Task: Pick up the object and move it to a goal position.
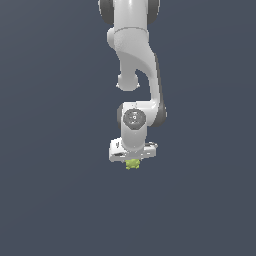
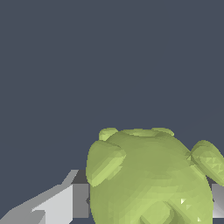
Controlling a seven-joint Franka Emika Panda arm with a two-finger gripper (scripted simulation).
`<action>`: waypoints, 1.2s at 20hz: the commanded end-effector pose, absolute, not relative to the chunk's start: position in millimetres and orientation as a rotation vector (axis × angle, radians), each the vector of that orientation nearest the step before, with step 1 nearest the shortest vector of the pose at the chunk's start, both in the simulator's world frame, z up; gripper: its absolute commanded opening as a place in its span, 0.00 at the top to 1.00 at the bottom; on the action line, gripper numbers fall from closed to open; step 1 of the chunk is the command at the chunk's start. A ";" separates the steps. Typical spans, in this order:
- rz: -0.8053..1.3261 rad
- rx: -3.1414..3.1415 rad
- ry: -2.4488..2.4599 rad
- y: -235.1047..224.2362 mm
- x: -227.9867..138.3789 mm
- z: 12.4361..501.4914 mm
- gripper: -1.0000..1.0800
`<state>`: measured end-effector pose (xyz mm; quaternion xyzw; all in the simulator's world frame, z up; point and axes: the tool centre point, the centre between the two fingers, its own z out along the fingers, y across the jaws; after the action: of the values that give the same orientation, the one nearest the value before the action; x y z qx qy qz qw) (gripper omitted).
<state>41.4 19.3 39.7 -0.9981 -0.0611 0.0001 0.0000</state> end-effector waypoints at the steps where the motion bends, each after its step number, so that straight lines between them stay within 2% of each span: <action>1: 0.000 -3.136 -0.192 20.2 41.7 40.8 1.00; 10: 0.000 -3.136 -0.192 48.8 53.0 73.0 1.00; 24: 0.000 -3.136 -0.192 136.4 90.6 171.9 1.00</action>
<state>86.6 126.8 160.8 -0.9981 -0.0614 -0.0002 0.0001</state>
